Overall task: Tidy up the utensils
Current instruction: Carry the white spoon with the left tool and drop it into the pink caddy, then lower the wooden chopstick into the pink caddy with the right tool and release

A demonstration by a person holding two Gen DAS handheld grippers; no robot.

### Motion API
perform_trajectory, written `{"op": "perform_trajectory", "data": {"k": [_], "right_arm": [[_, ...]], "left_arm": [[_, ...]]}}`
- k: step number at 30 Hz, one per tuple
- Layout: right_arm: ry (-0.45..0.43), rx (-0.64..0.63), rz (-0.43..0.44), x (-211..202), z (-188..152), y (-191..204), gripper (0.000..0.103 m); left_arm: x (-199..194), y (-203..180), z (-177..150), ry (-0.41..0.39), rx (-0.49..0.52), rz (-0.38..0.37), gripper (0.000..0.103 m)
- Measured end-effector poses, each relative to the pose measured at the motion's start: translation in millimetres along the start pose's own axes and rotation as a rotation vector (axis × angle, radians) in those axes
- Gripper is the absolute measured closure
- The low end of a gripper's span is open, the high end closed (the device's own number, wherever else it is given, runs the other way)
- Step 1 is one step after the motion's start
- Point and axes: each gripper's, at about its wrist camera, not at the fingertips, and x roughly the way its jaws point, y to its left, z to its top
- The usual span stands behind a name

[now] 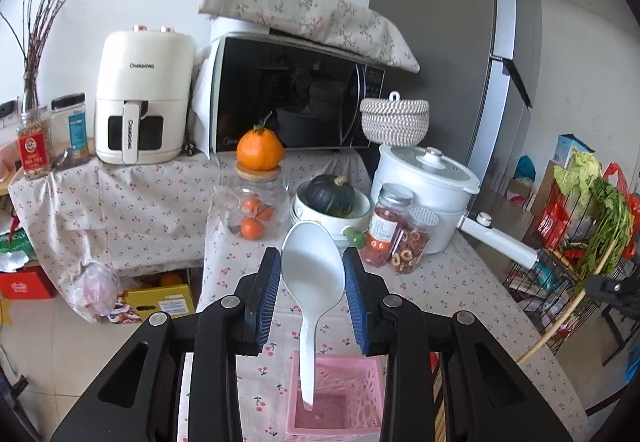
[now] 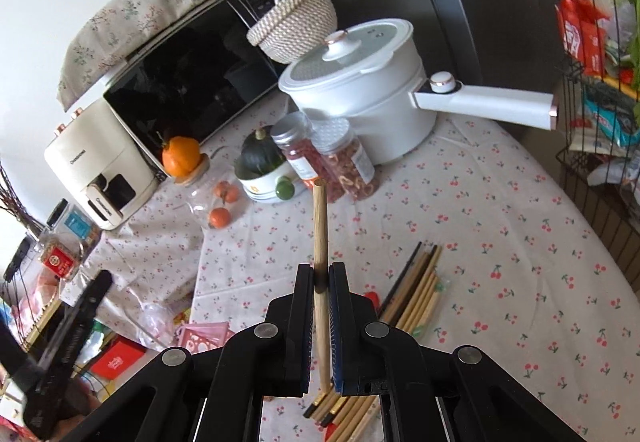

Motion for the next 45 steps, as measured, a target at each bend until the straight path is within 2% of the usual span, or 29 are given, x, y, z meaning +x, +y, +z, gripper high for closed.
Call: {"op": "perform_trajectory", "data": {"k": [10, 12, 14, 18, 24, 29, 35, 42, 45], "right_arm": [[-0.015, -0.041, 0.088, -13, 2, 24, 0.098], [-0.016, -0.05, 0.106, -15, 2, 30, 0.098], [-0.02, -0.064, 0.122, -16, 2, 37, 0.098], [-0.035, -0.076, 0.162, -19, 5, 53, 0.098], [-0.048, -0.088, 0.21, -6, 8, 83, 0.098], [-0.038, -0.133, 0.177, 19, 2, 108, 0.098], [0.071, -0.178, 0.093, 61, -10, 122, 0.097], [0.159, -0.196, 0.037, 99, -23, 126, 0.097], [0.168, -0.177, 0.032, 106, -23, 124, 0.091]], "left_arm": [[45, -5, -20, 0.162, 0.044, 0.012, 0.067], [47, -5, -21, 0.188, 0.05, 0.01, 0.055], [42, -5, -20, 0.183, 0.049, 0.015, 0.039], [23, -1, -11, 0.171, 0.039, 0.007, 0.032], [-1, 10, -8, 0.24, 0.052, 0.052, 0.024], [-12, 26, -19, 0.301, 0.093, 0.083, 0.022], [-22, 36, -33, 0.327, 0.184, 0.109, 0.022], [-23, 39, -38, 0.363, 0.176, 0.07, 0.022], [-23, 37, -38, 0.369, 0.177, 0.06, 0.022]]}}
